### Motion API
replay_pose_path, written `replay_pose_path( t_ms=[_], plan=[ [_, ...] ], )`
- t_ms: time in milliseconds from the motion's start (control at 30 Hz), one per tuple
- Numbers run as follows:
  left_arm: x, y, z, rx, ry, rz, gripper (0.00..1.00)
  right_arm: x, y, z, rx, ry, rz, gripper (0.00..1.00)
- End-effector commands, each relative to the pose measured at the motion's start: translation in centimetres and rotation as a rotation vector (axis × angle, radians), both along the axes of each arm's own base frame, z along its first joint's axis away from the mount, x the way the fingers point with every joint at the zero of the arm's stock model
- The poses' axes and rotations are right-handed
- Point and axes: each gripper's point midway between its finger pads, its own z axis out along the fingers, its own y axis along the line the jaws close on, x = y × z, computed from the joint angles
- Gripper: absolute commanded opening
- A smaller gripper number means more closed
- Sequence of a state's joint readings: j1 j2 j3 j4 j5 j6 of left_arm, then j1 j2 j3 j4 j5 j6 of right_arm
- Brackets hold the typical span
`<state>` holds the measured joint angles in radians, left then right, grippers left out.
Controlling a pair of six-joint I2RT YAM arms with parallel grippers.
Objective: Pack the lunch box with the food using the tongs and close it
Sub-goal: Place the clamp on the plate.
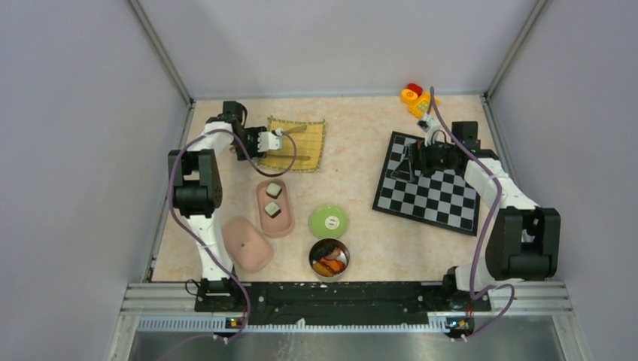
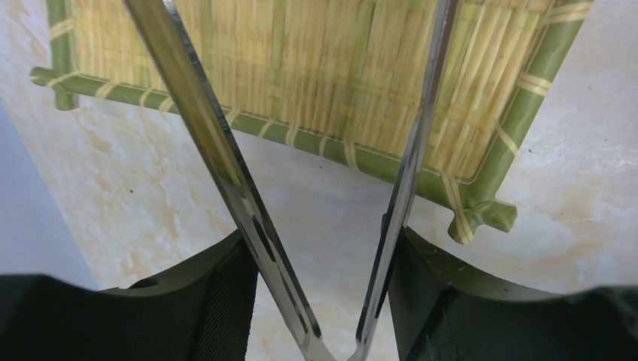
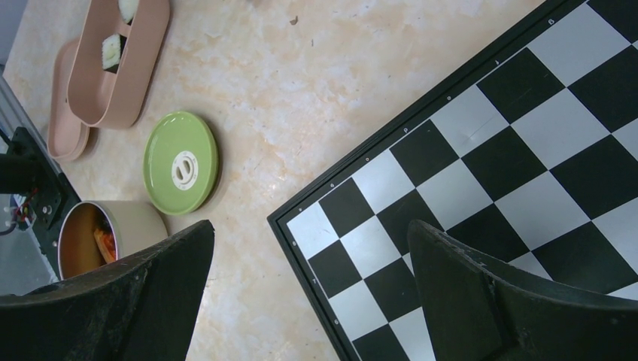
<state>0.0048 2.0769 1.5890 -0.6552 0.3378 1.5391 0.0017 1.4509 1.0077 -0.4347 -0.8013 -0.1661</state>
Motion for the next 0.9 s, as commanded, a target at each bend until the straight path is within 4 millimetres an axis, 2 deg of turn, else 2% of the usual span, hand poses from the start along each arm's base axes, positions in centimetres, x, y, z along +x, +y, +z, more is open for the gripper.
replay_pose_path(
  t_ms=[0, 200, 367, 433, 567, 767, 867],
  plan=[
    [1.3, 0.6, 0.7, 0.048, -0.039, -0.012, 0.63, 0.9, -0.3, 0.3, -0.008, -0.049, 0.010, 0.98],
    [1.4, 0.6, 1.5, 0.043, -0.051, -0.005, 0.68, 0.8, -0.2, 0.3, -0.006, -0.046, 0.013, 0.98],
    [1.8, 0.6, 3.3, 0.030, -0.074, 0.019, 0.74, 0.7, -0.2, 0.4, -0.006, -0.048, 0.015, 0.98],
    [1.7, 0.5, 4.5, 0.023, -0.079, 0.031, 0.75, 0.7, -0.2, 0.5, -0.006, -0.052, 0.016, 0.98],
    [1.3, 0.3, 7.4, -0.007, -0.110, 0.060, 0.97, 0.7, -0.2, 0.7, -0.003, -0.057, 0.018, 0.98],
    [-0.5, 0.1, 11.9, -0.094, -0.148, 0.141, 0.99, 0.6, -0.1, 1.3, 0.003, -0.074, 0.024, 0.98],
    [-2.6, 0.5, 13.8, -0.144, -0.133, 0.184, 0.99, 0.5, 0.0, 1.8, 0.009, -0.087, 0.029, 0.98]
  ],
)
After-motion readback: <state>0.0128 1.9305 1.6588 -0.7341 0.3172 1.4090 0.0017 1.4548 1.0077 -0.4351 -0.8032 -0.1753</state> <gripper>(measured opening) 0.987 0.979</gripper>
